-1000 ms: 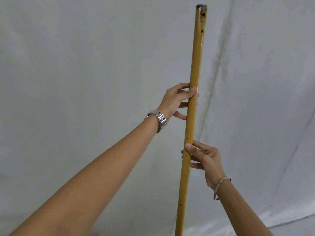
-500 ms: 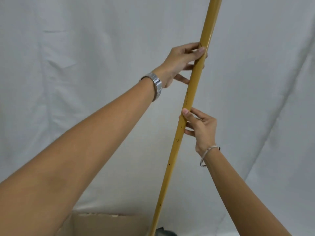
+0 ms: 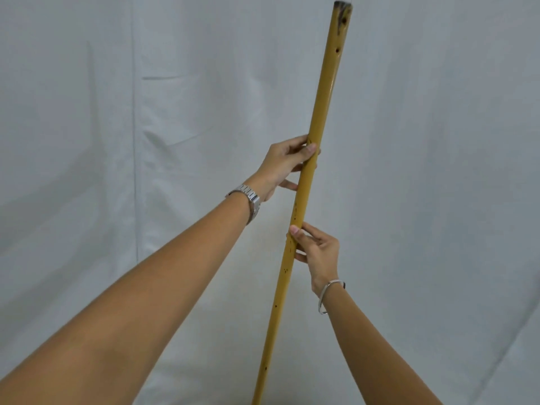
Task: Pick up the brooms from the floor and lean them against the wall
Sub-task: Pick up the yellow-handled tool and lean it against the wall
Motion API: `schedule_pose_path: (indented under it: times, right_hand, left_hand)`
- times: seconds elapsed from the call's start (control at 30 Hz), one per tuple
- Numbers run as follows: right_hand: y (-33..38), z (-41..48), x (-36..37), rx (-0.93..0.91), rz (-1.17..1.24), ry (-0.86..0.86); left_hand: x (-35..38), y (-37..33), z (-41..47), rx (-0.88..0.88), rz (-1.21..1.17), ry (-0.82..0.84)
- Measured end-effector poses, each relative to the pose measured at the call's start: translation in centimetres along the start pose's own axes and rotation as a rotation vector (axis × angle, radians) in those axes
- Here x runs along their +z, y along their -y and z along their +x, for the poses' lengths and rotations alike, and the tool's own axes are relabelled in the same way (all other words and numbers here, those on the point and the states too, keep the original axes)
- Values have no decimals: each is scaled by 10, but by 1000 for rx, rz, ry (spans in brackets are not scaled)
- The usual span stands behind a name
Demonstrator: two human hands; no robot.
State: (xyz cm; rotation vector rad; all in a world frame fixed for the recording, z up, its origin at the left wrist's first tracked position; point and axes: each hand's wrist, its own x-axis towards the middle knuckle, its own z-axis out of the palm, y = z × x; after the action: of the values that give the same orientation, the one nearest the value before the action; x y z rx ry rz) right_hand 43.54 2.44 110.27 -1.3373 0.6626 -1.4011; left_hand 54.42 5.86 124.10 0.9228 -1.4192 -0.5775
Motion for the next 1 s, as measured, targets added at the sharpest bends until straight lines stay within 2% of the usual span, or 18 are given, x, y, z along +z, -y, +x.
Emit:
schedule_pose_path:
  times: [0.23, 0.43, 0.83, 1.0]
  right_hand:
    - [-42, 34, 50, 37, -46, 62]
    - [-66, 60, 77, 71, -62, 78]
    - [-94, 100, 97, 164, -117, 148]
    - [-100, 130, 99, 159, -120, 197]
  left_hand:
    - [-66, 40, 15, -56, -11, -42]
    - [-95, 70, 34, -82, -15, -109]
    - [-136, 131, 64, -258, -71, -40]
    - [-144, 145, 86, -258, -90, -31]
